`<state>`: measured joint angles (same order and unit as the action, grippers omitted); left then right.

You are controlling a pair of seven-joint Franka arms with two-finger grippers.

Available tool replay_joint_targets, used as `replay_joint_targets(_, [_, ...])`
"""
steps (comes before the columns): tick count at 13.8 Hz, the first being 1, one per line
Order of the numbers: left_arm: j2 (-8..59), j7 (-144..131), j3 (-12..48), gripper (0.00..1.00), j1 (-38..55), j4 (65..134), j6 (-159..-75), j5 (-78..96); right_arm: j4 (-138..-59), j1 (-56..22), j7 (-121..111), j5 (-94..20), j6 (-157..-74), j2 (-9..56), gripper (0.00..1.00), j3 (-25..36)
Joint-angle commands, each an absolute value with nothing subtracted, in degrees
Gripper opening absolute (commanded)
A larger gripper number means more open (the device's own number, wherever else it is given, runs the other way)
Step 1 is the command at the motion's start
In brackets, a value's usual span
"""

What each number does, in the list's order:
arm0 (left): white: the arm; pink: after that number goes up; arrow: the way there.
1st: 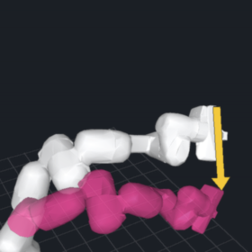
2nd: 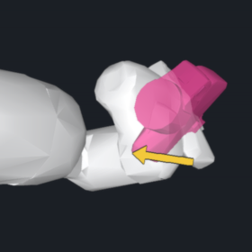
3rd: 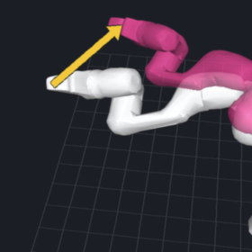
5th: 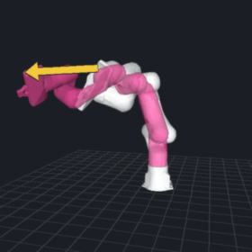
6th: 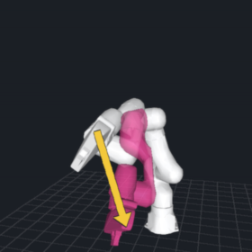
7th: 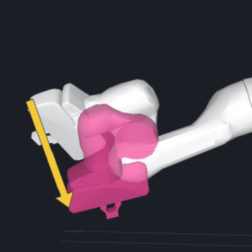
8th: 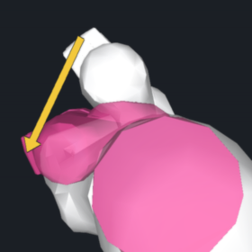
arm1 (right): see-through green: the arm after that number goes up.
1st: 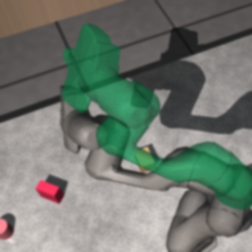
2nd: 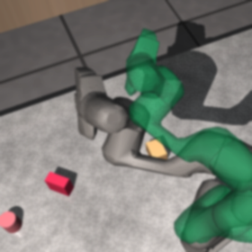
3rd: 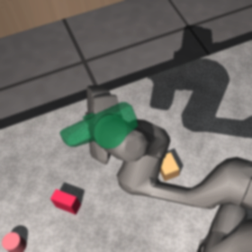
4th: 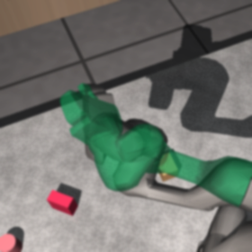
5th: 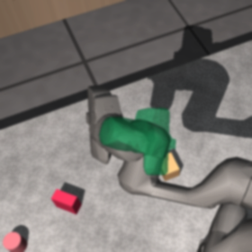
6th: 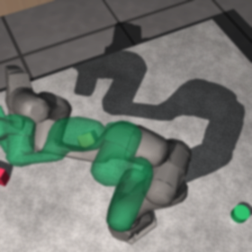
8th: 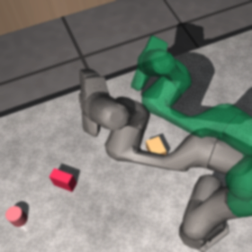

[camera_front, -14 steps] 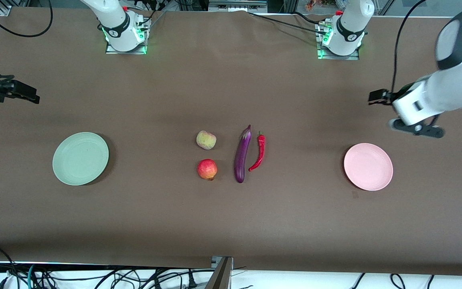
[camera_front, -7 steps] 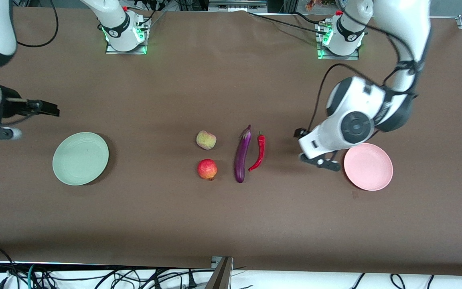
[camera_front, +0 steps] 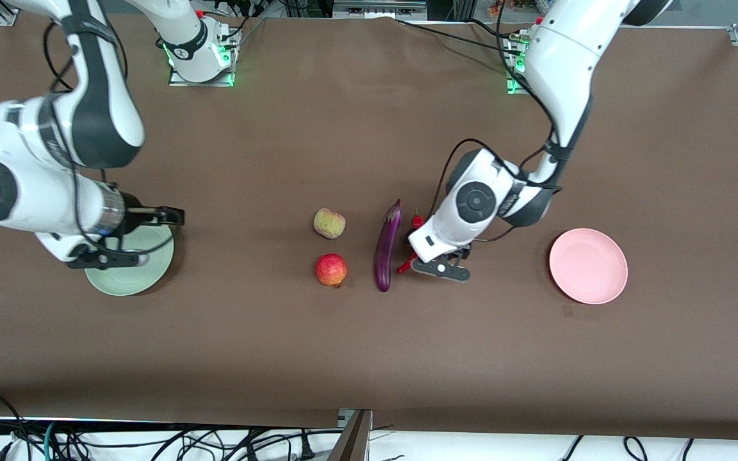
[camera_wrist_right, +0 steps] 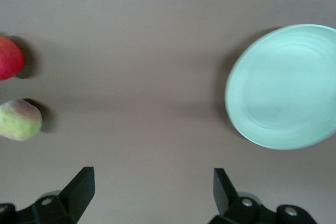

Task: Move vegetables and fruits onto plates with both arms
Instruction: 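Grasp the red chili with the left gripper while the right gripper reaches the pear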

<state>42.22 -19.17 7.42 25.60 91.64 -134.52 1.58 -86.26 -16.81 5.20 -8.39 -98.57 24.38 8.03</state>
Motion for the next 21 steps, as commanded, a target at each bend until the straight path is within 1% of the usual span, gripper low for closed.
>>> replay_joint_targets(1, [42.45, -21.27, 5.8, 1.0, 27.51, 93.15, -135.09, -1.74, -85.17, -19.58, 7.54, -12.2, -101.85, 26.97, 1.0, 8.17])
replay_joint_targets(3, [43.06, -21.53, 5.8, 1.0, 28.21, 93.43, -135.26, -3.08, -85.17, -23.1, 15.51, -12.57, -105.19, 28.56, 1.0, 8.17])
replay_joint_targets(4, [43.41, -21.45, 5.89, 0.86, 28.47, 93.43, -135.35, -3.16, -85.17, -24.86, 18.51, -12.57, -106.86, 29.43, 1.0, 8.17])
replay_joint_targets(5, [43.5, -21.53, 5.89, 0.47, 29.09, 93.6, -135.18, -3.25, -85.17, -26.79, 21.24, -12.66, -108.44, 30.49, 1.0, 8.17])
replay_joint_targets(6, [43.16, -21.62, 5.8, 0.19, 29.96, 93.78, -134.39, -3.16, -85.17, -28.55, 24.4, -12.57, -110.02, 31.37, 1.0, 8.17])
replay_joint_targets(7, [43.07, -21.01, 5.71, 0.15, 29.8, 93.95, -134.38, -3.25, -85.17, -30.13, 26.78, -12.57, -111.43, 32.42, 1.0, 8.17])
replay_joint_targets(8, [43.07, -21.01, 5.54, 0.02, 29.62, 93.96, -134.38, -3.95, -85.17, -31.28, 28.02, -12.66, -112.75, 33.39, 1.0, 8.17])
replay_joint_targets(10, [42.72, -21.18, 5.01, 0.0, 29.1, 93.96, -134.04, -9.47, -85.17, -32.86, 28.65, -13.27, -115.04, 35.32, 1.0, 8.17])
replay_joint_targets(11, [41.93, -21.18, 5.01, 0.0, 28.31, 93.87, -132.29, -10.36, -85.17, -33.92, 28.83, -14.58, -116.01, 36.2, 1.0, 8.17])
replay_joint_targets(14, [38.77, -21.18, 4.83, 0.0, 24.45, 93.25, -124.48, -10.46, -85.17, -37.17, 35.05, -16.44, -118.82, 38.49, 1.0, 8.17])
replay_joint_targets(15, [37.98, -20.92, 3.88, 0.0, 22.95, 93.16, -121.06, -10.89, -85.17, -37.87, 36.9, -16.44, -119.79, 39.19, 1.0, 8.17])
replay_joint_targets(18, [36.48, -15.23, 1.94, 0.0, 19.0, 92.9, -114.71, -19.48, -85.34, -39.63, 38.06, -16.44, -120.59, 40.51, 1.0, 8.17])
replay_joint_targets(21, [37.09, -7.94, 1.32, 0.0, 12.94, 92.9, -115.04, -31.08, -85.52, -40.52, 38.75, -16.52, -121.46, 41.39, 1.0, 8.17])
